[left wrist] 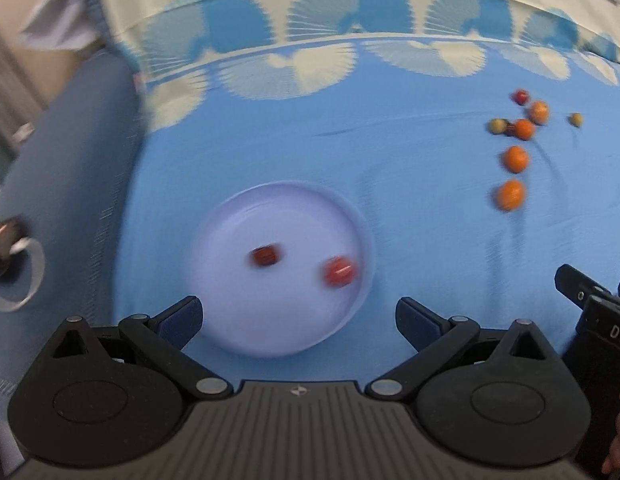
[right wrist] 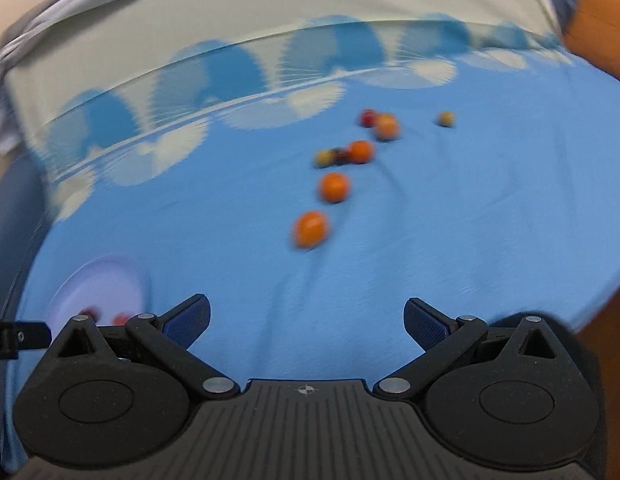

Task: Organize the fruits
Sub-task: 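Grasp a small orange with the left tool while the right tool grasps a yellow fruit, then carry the orange and yellow fruit over the plate and open both tools, then lift both tools back from the plate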

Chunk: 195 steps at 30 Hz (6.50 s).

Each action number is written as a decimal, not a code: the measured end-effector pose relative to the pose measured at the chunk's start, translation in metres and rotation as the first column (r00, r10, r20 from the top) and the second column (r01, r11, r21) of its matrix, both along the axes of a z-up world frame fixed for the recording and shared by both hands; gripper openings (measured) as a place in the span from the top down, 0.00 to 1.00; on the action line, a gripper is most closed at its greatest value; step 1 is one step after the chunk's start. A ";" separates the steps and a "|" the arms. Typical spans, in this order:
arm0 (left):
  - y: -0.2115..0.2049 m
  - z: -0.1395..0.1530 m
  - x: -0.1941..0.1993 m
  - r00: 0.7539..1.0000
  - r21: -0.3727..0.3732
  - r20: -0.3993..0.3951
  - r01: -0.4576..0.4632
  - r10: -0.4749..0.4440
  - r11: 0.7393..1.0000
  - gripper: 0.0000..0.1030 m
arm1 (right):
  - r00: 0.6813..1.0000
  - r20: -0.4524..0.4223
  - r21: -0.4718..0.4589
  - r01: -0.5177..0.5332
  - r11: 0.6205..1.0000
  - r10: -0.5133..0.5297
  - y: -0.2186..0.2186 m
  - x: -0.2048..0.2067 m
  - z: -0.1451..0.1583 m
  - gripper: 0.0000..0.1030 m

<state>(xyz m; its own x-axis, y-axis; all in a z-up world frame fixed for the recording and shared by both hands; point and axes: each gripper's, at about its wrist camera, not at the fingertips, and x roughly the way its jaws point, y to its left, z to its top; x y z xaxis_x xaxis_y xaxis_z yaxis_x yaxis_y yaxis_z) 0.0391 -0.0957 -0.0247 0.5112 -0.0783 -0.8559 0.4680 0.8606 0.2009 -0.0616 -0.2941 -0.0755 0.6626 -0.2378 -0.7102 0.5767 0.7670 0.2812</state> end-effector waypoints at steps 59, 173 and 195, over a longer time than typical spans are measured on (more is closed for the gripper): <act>-0.041 0.041 0.021 0.972 -0.143 0.035 0.236 -0.233 0.961 0.65 | 0.959 0.248 -0.158 -0.101 0.982 0.138 -0.065 0.023 0.039 0.74; 0.152 -0.016 0.029 0.989 -0.089 -0.064 -0.140 0.135 0.986 0.00 | 0.756 -0.077 -0.162 -0.653 0.740 0.650 0.175 0.057 0.038 0.02; 0.153 0.029 -0.068 0.993 -0.079 0.059 -0.100 0.105 0.992 0.00 | 0.804 0.067 -0.315 -0.545 0.777 0.591 0.175 -0.025 0.087 0.01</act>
<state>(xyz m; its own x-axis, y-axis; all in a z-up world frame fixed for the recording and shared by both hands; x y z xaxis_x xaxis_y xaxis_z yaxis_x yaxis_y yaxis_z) -0.0286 0.0572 0.0039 0.5728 -0.0863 -0.8151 0.3652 0.9171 0.1596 -0.0869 -0.1188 0.0113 0.8315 0.0536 -0.5529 -0.0219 0.9977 0.0638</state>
